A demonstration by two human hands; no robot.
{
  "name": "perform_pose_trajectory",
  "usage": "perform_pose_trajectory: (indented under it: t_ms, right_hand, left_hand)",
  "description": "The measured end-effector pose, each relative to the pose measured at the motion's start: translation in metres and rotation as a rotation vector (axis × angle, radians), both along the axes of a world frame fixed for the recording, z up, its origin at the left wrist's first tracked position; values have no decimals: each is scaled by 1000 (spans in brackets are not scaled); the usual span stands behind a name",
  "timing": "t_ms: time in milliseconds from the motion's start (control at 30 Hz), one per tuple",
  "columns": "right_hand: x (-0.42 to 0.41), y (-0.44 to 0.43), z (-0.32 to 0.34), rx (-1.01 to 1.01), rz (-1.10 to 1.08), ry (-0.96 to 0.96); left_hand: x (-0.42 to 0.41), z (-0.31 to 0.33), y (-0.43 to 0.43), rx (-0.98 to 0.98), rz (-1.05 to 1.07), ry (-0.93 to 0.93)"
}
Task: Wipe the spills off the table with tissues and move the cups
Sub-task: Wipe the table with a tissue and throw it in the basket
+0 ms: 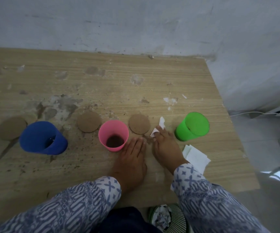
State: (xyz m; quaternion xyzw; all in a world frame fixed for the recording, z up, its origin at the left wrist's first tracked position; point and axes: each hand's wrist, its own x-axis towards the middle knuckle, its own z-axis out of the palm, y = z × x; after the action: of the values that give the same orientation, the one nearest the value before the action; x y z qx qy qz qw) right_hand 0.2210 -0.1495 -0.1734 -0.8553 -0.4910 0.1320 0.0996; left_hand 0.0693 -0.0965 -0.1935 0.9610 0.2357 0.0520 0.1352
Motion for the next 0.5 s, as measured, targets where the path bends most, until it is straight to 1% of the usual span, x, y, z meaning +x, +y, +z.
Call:
perform_pose_trajectory:
  t_ms: [67,167,233,367,400,500]
  right_hand:
    - [-3,5,-1,-18,-48,17]
    - [-19,-3,-6,-10,109,26]
    - [-17,-12,-6,15,152,35]
    - [-1,-10,0,18,-19,60]
    - [-5,-9,0,33,-20,61]
    - [-28,-16,-5,52,117,68]
  left_hand:
    - [0,0,0,-3,3,5]
    - [-2,-2,-1,-26,5,-19]
    - [-1,-1,-1,-19,7,-23]
    - [-1,1,0,16,-5,-3]
    - [-2,1,0,13,-5,-6]
    - [-1,-1,-1,-1,-2,-50]
